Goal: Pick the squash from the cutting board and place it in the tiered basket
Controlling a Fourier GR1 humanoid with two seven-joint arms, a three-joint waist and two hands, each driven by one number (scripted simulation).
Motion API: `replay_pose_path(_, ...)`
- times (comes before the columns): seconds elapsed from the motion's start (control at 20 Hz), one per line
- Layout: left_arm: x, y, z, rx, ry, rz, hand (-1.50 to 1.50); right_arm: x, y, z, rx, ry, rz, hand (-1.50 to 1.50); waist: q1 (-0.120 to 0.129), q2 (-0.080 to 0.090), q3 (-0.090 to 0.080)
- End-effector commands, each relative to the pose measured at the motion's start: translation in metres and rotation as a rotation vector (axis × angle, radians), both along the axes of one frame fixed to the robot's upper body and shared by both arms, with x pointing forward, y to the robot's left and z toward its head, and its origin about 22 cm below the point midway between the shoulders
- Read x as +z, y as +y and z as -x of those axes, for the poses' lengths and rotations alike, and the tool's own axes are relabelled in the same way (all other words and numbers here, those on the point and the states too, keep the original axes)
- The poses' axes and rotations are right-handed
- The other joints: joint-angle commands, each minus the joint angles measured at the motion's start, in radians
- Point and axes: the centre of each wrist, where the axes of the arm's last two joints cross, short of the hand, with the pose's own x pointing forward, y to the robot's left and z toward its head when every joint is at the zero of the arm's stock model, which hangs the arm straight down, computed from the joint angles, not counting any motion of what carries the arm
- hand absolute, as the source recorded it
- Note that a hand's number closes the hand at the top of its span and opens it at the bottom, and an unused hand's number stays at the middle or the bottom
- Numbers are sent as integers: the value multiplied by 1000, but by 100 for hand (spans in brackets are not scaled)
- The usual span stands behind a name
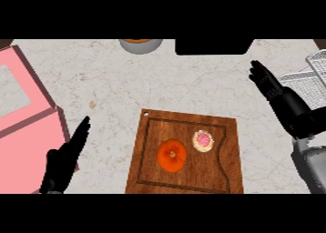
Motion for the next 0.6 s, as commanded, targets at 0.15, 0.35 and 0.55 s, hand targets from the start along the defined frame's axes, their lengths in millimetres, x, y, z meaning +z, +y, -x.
replay_pose_path(0.15,45,-22,-28,-1,-278,9,0,13,39,-27,240,-53,-455,150,48,-11,4)
replay_pose_path(0.35,54,-49,-49,13,-368,52,0,-13,30,-44,64,6,-323,150,35,-3,1)
replay_pose_path(0.55,60,-48,-46,6,-378,58,0,-52,89,-24,523,265,-850,-150,53,-2,6)
